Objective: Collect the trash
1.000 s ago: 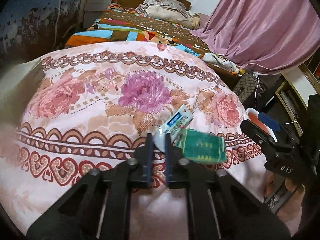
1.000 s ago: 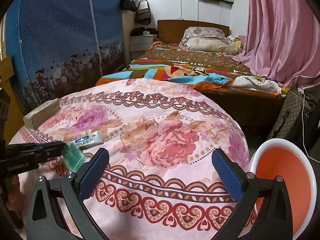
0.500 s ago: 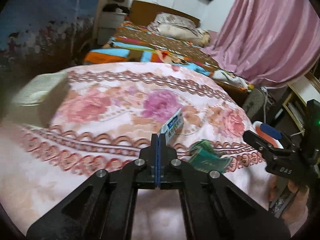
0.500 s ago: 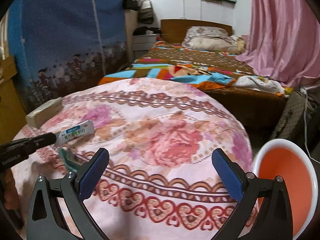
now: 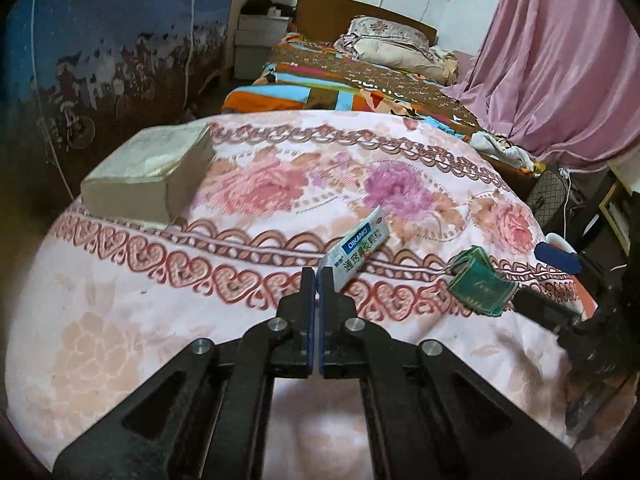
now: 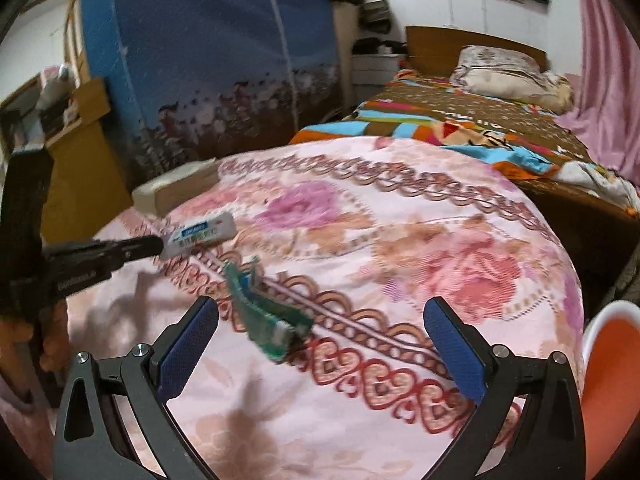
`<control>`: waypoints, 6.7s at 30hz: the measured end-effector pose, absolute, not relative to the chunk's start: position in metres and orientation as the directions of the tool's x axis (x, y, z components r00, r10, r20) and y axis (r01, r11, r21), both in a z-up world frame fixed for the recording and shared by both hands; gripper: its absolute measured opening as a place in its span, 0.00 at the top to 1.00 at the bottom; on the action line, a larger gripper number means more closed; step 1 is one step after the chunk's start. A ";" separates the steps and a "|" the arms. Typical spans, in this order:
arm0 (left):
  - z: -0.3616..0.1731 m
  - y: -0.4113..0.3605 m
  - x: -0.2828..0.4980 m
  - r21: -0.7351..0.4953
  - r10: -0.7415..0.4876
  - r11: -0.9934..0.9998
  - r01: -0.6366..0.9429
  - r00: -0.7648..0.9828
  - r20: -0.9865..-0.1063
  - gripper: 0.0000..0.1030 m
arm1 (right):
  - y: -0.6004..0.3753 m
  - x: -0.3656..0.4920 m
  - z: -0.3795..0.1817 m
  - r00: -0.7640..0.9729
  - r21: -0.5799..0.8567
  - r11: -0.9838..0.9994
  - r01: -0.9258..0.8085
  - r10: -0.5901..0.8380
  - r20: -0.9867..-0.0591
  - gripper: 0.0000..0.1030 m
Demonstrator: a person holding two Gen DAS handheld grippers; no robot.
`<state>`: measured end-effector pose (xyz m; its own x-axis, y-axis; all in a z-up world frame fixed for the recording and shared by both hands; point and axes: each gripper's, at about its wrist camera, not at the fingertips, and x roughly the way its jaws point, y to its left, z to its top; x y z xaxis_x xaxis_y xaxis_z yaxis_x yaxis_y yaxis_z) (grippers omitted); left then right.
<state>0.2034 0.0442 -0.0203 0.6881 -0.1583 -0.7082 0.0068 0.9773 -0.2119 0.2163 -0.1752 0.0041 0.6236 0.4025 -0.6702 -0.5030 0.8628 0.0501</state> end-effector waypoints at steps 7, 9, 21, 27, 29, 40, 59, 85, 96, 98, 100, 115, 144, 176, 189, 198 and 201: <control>-0.019 0.041 0.201 -0.204 -0.165 0.979 0.027 0.698 -0.696 0.79 | -0.143 0.214 -0.006 0.634 -0.138 0.839 -0.527 0.279 -0.721 0.01; -0.020 0.037 0.202 -0.189 -0.163 0.981 0.040 0.699 -0.697 0.79 | -0.135 0.213 -0.010 0.641 -0.188 0.827 -0.529 0.245 -0.727 0.01; -0.024 0.024 0.222 -0.125 -0.165 0.986 0.108 0.650 -0.742 0.81 | -0.133 0.215 -0.011 0.633 -0.197 0.809 -0.554 0.256 -0.731 0.56; -0.029 0.016 0.229 -0.102 -0.174 0.983 0.150 0.623 -0.763 0.90 | -0.134 0.218 -0.012 0.610 -0.150 0.813 -0.563 0.286 -0.739 0.61; -0.029 0.010 0.228 -0.091 -0.185 0.979 0.182 0.619 -0.764 0.93 | -0.135 0.218 -0.011 0.617 -0.149 0.818 -0.556 0.286 -0.733 0.64; -0.025 -0.001 0.219 -0.039 -0.160 0.980 0.195 0.653 -0.741 1.00 | -0.155 0.220 -0.003 0.600 -0.025 0.834 -0.551 0.375 -0.707 0.69; -0.024 -0.016 0.237 -0.126 -0.260 0.959 0.255 0.610 -0.748 0.86 | -0.174 0.229 -0.003 0.613 0.046 0.883 -0.466 0.360 -0.703 0.69; 0.014 -0.016 0.180 -0.072 -0.291 0.953 0.295 0.822 -0.490 0.98 | -0.202 0.198 0.027 0.763 0.064 0.898 -0.435 0.405 -0.503 0.68; 0.030 -0.029 0.148 -0.003 -0.270 0.958 0.286 0.901 -0.339 0.97 | -0.216 0.172 0.044 0.862 0.041 0.917 -0.397 0.388 -0.328 0.68; 0.033 -0.028 0.145 -0.017 -0.276 0.958 0.285 0.908 -0.316 0.97 | -0.221 0.168 0.047 0.875 0.046 0.920 -0.389 0.385 -0.292 0.68; 0.037 -0.029 0.143 -0.043 -0.286 0.957 0.286 0.914 -0.287 0.97 | -0.226 0.162 0.050 0.891 0.053 0.925 -0.377 0.378 -0.250 0.68; 0.072 -0.103 0.142 -0.065 -0.402 0.916 0.397 0.906 -0.135 0.97 | -0.304 0.130 0.087 0.984 0.117 0.977 -0.180 0.178 0.024 0.67; 0.049 -0.260 0.178 -0.134 -0.606 0.778 0.614 0.676 -0.419 0.96 | -0.431 0.130 0.058 0.966 0.200 0.959 0.200 -0.158 -0.206 0.66; 0.027 -0.250 0.199 -0.247 -0.534 0.840 0.483 0.655 -0.534 0.54 | -0.439 0.143 0.044 0.937 0.224 0.952 0.210 -0.131 -0.323 0.37; 0.039 -0.193 0.194 -0.234 -0.384 0.921 0.311 0.822 -0.421 0.11 | -0.412 0.133 0.054 0.961 0.169 0.962 0.215 -0.177 -0.212 0.00; 0.046 -0.150 0.189 -0.215 -0.266 0.957 0.197 0.892 -0.367 0.11 | -0.392 0.129 0.062 0.975 0.144 0.969 0.202 -0.184 -0.128 0.00; 0.047 -0.137 0.186 -0.212 -0.241 0.962 0.173 0.903 -0.356 0.11 | -0.384 0.126 0.065 0.978 0.131 0.971 0.199 -0.187 -0.097 0.00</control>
